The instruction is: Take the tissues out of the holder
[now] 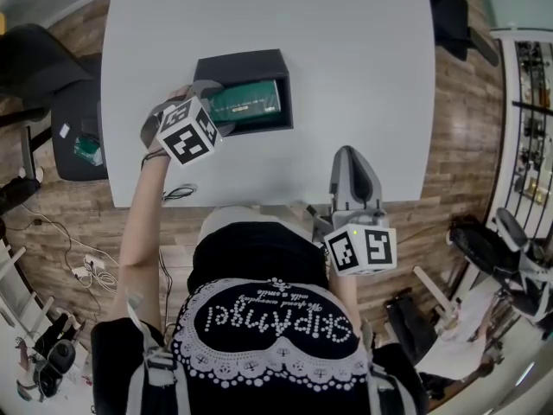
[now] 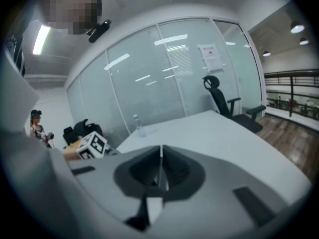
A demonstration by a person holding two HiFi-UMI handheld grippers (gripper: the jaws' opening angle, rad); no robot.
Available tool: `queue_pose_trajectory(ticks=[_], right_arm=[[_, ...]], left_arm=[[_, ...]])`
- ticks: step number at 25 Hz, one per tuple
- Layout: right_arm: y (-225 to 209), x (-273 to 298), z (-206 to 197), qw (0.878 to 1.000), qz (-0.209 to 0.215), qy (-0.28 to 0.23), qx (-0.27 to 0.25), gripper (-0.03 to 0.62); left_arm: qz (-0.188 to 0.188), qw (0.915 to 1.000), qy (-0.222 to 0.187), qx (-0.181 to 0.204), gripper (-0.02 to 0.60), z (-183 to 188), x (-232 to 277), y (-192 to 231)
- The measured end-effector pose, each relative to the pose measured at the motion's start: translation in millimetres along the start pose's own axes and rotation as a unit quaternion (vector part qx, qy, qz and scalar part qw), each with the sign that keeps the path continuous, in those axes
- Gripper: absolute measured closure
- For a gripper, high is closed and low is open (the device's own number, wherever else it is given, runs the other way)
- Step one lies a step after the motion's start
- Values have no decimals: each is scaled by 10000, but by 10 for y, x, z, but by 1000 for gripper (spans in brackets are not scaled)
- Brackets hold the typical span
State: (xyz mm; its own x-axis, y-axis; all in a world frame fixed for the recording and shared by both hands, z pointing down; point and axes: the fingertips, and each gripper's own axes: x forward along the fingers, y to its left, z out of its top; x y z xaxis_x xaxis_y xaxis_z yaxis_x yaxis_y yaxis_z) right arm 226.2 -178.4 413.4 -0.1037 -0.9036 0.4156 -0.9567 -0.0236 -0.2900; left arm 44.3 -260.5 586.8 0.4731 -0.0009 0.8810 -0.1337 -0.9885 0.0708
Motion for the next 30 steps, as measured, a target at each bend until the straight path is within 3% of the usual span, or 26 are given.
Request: queue_pose_trajectory(ticks=[12, 30], right_arm=[[29, 58, -44, 9999, 81, 61, 20, 559], [83, -17, -14, 10000, 77, -31, -10, 559]], left_arm=[[265, 9985, 461, 164, 249, -38, 164, 21], [626, 9977, 70, 249, 252, 35, 13, 13]])
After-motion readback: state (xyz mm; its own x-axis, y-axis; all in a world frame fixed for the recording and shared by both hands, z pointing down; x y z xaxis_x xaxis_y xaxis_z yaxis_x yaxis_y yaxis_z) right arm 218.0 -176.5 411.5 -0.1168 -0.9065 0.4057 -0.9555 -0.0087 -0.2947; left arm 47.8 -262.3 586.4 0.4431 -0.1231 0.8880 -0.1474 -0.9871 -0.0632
